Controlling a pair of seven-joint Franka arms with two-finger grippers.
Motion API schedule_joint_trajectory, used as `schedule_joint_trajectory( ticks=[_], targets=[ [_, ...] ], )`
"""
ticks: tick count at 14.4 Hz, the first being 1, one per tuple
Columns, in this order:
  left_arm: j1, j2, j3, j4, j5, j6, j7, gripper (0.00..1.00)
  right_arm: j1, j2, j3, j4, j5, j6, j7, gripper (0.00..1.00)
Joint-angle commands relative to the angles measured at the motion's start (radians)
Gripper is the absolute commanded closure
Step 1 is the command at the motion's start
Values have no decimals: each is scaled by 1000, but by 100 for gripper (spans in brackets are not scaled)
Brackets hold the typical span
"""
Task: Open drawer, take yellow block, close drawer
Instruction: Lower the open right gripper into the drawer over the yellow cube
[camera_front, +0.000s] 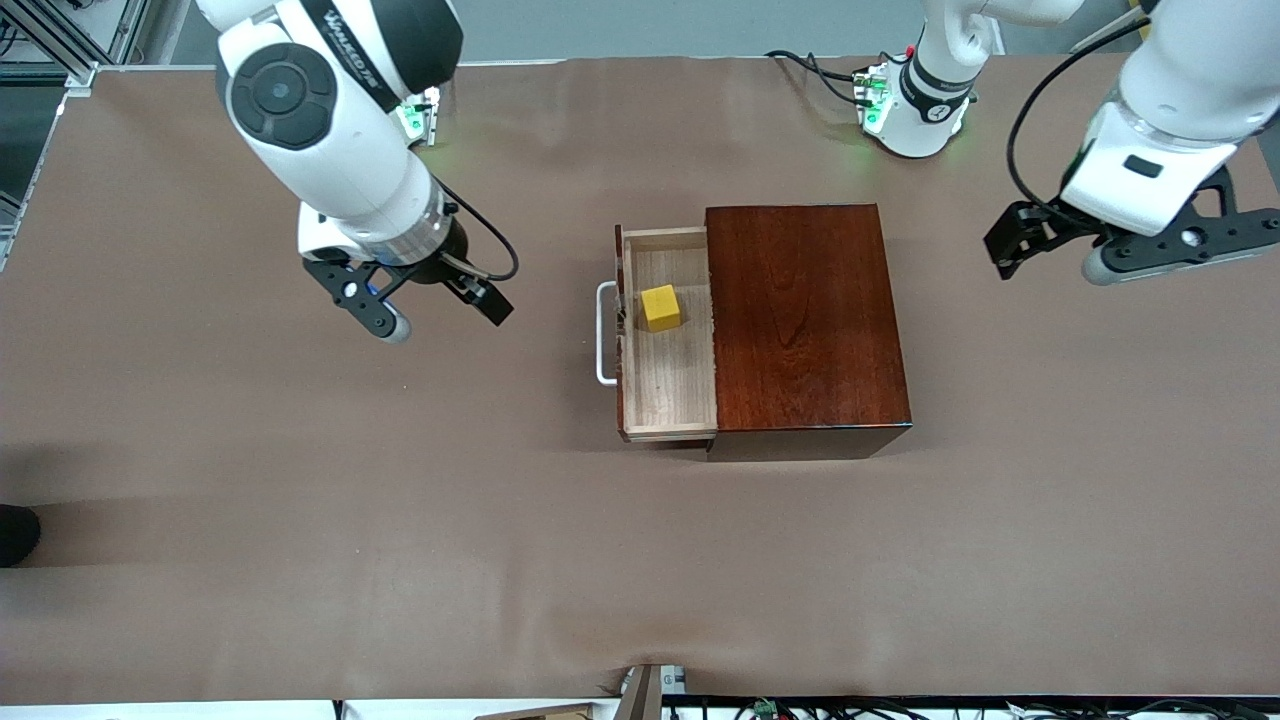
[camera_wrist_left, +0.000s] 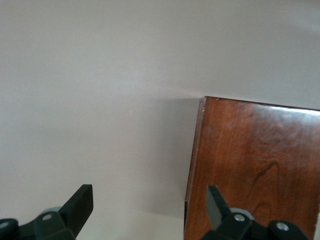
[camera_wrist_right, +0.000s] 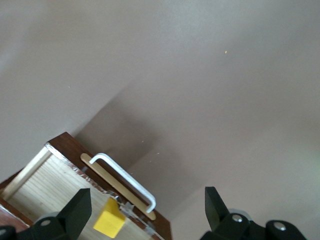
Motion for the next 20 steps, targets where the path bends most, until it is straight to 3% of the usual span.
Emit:
schedule_joint_trajectory(
  ticks=[1,3,6,12,20],
  targets=[
    [51,-30,-14,-57,-15,20,51,0,44,37,-8,9,7,29,138,0],
    [88,-31,-21,-62,-38,21,91,0,85,76,-9,14,-1,35,212,0],
    [220,-34,-129,-68,-72,21,168,0,125,111,-9,14,-1,99,356,0],
    [323,-115,-219,-187,-77,80,191,0,211,186,-9,17,-4,208,574,0],
    [335,-119,-221,-169,-81,68,236,0,272,265,-9,38,1,254,743,0]
  ],
)
